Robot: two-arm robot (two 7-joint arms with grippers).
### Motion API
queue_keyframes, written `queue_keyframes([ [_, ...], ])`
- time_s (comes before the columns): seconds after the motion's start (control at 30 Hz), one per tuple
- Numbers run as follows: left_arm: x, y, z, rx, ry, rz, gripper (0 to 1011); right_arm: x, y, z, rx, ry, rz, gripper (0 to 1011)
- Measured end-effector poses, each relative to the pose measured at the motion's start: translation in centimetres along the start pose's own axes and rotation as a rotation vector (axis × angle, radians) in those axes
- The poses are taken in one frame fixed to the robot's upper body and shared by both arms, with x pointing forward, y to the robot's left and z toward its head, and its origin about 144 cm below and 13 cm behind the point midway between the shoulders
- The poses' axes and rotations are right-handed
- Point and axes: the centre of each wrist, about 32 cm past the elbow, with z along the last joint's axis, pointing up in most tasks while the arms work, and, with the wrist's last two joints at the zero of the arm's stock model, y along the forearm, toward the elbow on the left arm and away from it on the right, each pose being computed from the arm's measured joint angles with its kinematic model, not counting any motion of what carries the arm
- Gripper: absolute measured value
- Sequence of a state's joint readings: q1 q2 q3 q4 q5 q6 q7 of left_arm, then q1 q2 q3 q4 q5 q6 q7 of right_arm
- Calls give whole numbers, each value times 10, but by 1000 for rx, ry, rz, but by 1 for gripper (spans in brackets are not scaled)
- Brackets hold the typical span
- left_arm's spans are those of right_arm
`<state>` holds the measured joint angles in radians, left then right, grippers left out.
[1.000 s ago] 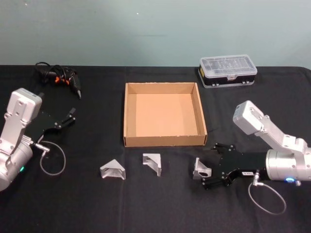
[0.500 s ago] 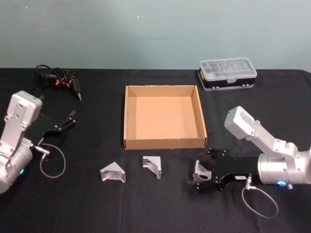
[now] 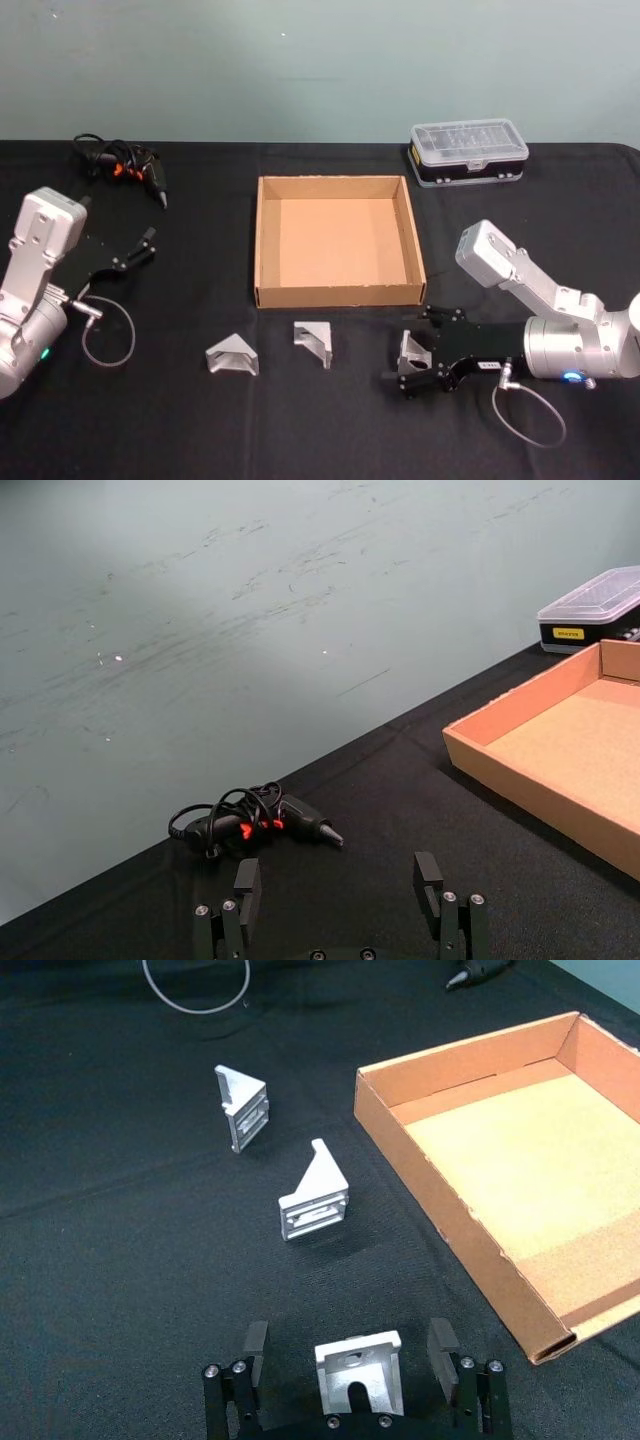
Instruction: Use one hand to pick up the angle iron from the table and place it into the box.
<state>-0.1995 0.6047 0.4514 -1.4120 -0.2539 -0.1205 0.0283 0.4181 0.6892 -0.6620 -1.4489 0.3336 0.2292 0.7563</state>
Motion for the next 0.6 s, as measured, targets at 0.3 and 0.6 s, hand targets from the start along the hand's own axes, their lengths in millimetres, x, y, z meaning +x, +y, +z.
queue_keyframes([
  [0.3, 0, 0, 0, 0, 0, 0, 1000, 1, 2, -1, 1, -2, 0, 1003],
  [0.6, 0, 0, 0, 0, 0, 0, 1000, 0, 2, -3, -1, 0, -8, 863],
])
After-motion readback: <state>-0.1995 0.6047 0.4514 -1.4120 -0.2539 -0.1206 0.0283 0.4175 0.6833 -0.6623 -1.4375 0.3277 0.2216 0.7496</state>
